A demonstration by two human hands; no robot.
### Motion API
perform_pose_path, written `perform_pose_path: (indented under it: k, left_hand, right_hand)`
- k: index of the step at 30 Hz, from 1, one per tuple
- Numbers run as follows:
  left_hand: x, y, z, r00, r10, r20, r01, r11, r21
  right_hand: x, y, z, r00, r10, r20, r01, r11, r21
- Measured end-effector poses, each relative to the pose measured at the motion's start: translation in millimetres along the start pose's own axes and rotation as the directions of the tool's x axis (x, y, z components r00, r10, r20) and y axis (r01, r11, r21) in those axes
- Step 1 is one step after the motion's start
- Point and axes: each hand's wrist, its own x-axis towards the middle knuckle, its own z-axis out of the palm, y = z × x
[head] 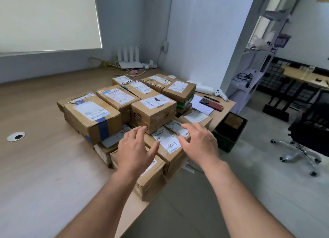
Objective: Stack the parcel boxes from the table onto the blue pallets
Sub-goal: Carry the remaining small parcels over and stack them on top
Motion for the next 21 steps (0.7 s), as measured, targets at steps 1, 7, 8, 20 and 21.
perform_pose_path:
  k: [1,7,8,20,21]
  left_hand:
    - [7.7,1.0,4.2,1.0,-0.013,-0.001,0.013,1.0,-0.003]
    - [35.7,-9.3,16.7,0.993,-0.116,-0.022,0.116,0.993,-0.006]
    - [39.7,-12.3,19.2,0.989,-0.143,-0.034,0.143,0.99,-0.007]
    - [93.0,-1.3,45.0,0.911,-0.403,-0.092,0.406,0.914,0.019]
    - [99.8,2.0,47.0,0.901,-0.425,-0.084,0.428,0.904,0.012]
  right_hand:
    - [9.1,5.3,5.3,1.0,0.004,0.011,-0.004,1.0,0.01]
    - [53.4,24.8,34.7,0.997,0.013,0.072,-0.018,0.997,0.077]
    - [62.2,28.0,39.6,0.996,0.007,0.084,-0.015,0.996,0.087]
    - [178.0,64.3,86.3,0.981,-0.163,0.104,0.139,0.969,0.205]
    - [187.4,66.7,88.4,0.981,-0.164,0.105,0.138,0.965,0.224]
